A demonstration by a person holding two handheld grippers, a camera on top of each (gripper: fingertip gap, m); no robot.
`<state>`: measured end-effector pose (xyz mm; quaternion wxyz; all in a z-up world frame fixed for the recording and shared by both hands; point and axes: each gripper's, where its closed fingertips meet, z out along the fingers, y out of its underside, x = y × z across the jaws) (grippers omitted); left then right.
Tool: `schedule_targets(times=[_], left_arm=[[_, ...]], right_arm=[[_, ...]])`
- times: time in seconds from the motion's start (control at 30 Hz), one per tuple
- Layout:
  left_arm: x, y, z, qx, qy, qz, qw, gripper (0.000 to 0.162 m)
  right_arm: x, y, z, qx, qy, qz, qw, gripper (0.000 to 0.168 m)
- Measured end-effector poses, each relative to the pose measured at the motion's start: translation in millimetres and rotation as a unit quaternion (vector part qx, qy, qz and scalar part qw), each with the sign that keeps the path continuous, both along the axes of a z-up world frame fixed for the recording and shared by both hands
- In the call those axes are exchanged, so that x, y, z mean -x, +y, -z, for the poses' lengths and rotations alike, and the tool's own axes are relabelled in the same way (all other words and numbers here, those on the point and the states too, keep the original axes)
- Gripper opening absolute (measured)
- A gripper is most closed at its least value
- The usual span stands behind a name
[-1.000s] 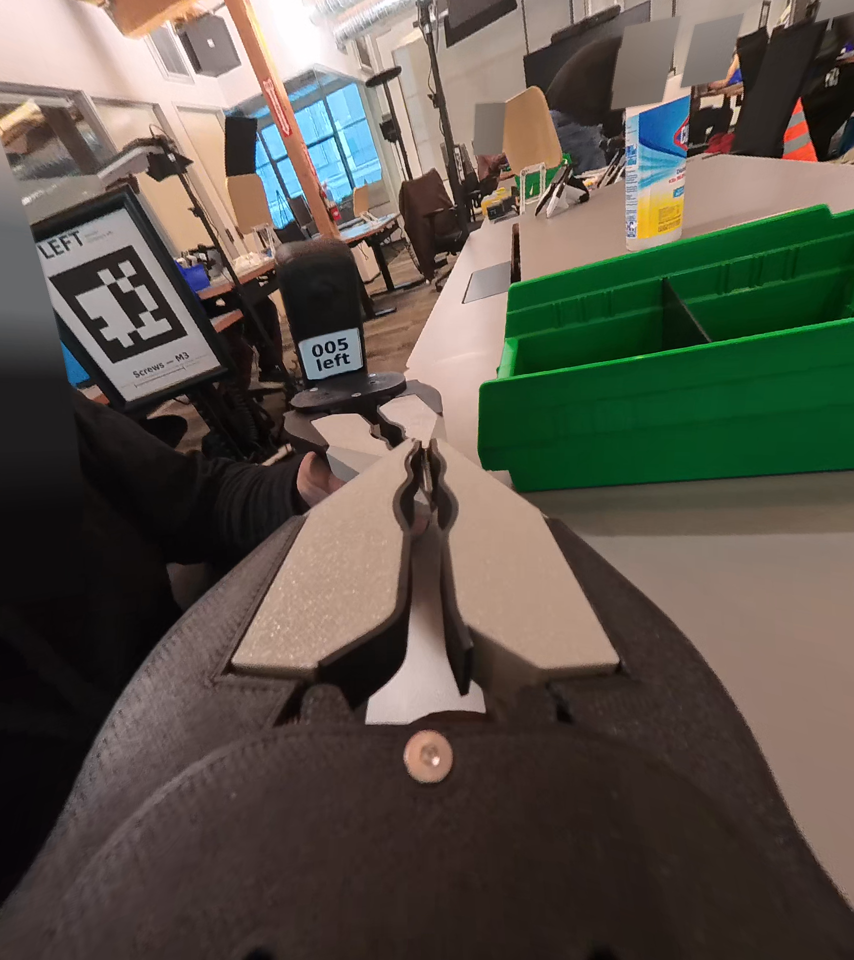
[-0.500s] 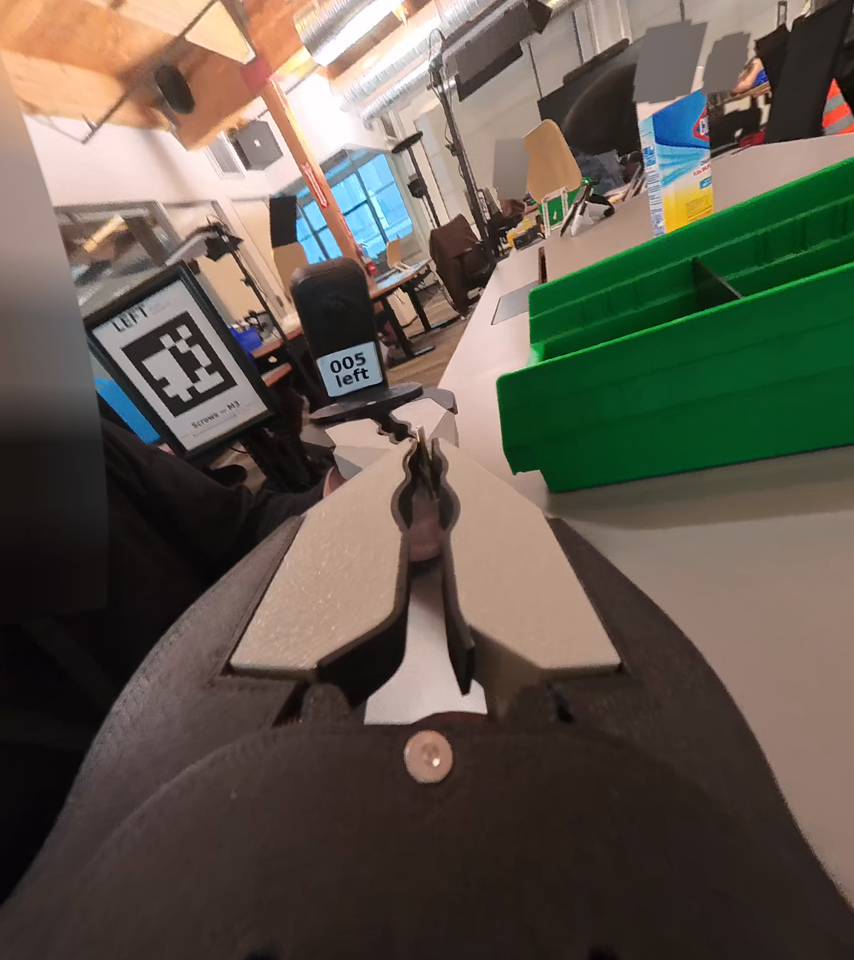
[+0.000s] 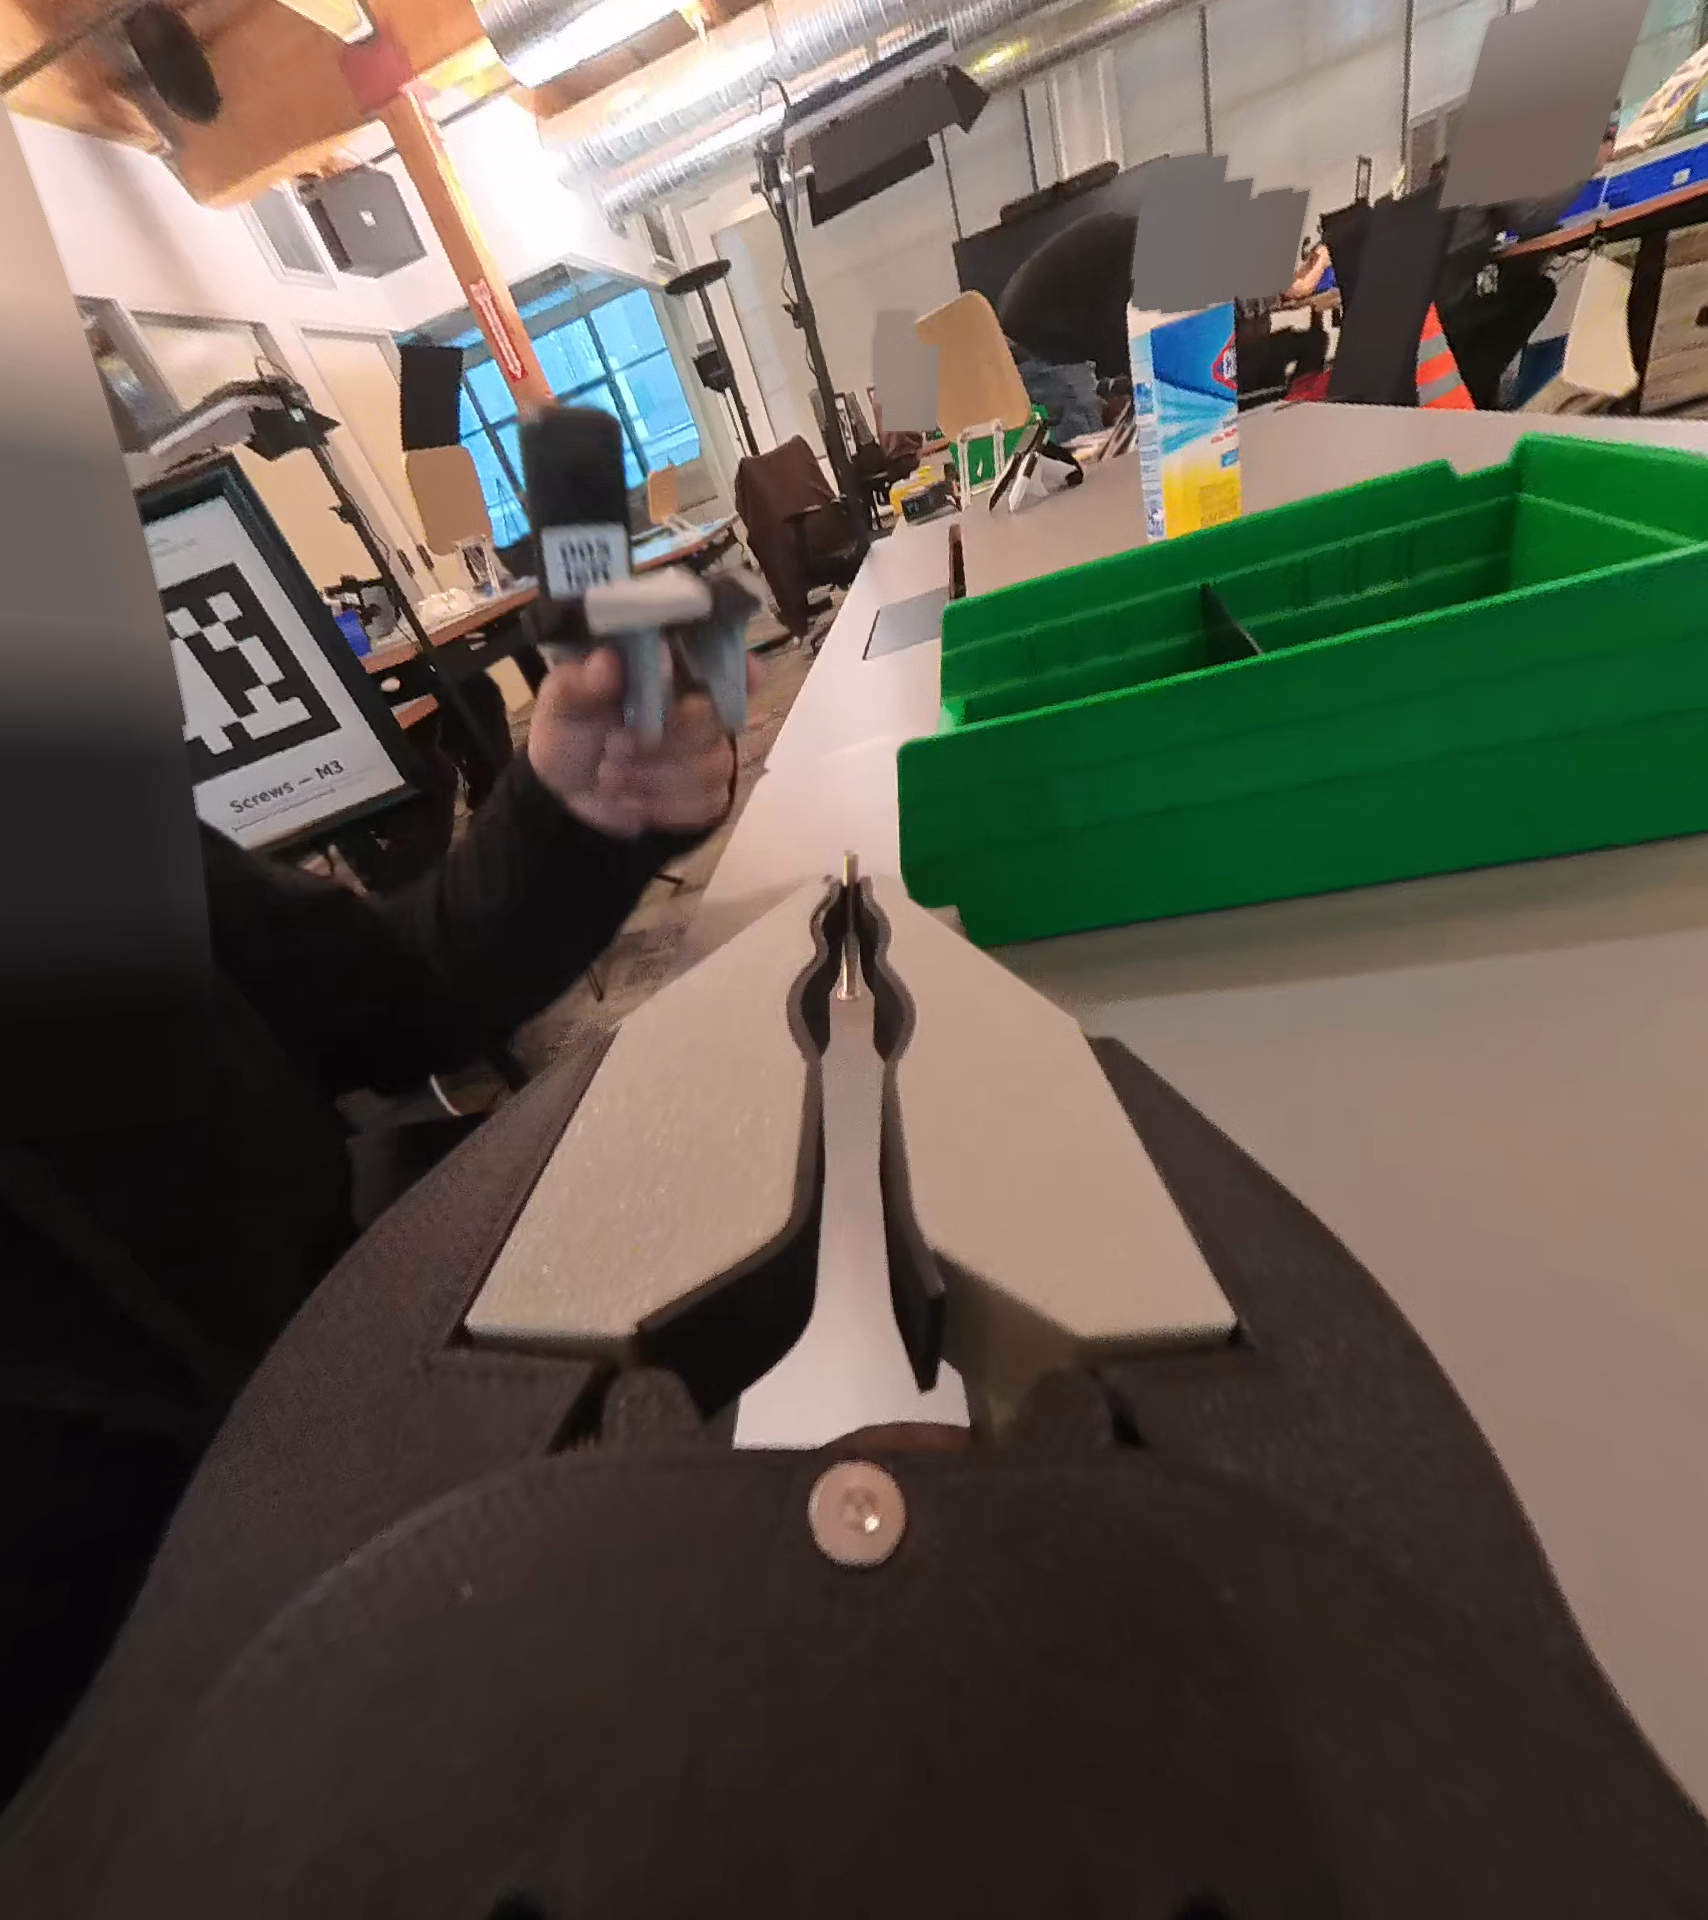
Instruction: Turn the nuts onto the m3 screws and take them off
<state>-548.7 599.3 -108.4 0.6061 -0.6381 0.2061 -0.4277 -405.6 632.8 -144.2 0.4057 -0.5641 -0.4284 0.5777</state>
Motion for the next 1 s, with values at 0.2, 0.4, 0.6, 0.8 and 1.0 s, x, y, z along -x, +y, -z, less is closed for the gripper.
schedule_targets(times=[0.2, 0.4, 0.6, 0.8, 1.0], left_arm=[[93, 60, 27, 0.112, 0.265, -0.050, 0.956, 0.009], [89, 87, 123, 0.268, 0.466, 0.098, 0.838, 0.007], [70, 86, 153, 0.264, 0.553, 0.157, 0.774, 0.008], [74, 87, 157, 0.268, 0.586, 0.169, 0.746, 0.009], [75, 88, 165, 0.270, 0.629, 0.189, 0.704, 0.013]], right_arm=[[-6, -6, 15, 0.020, -0.014, -0.020, 0.999, 0.000], [-8, -13, 18, 0.010, -0.024, -0.025, 0.999, 0.000], [-10, -17, 15, 0.009, -0.018, -0.029, 0.999, 0.000], [-9, -19, 15, 0.010, -0.019, -0.033, 0.999, 0.000], [-10, -19, 11, 0.010, -0.012, -0.032, 0.999, 0.000]])
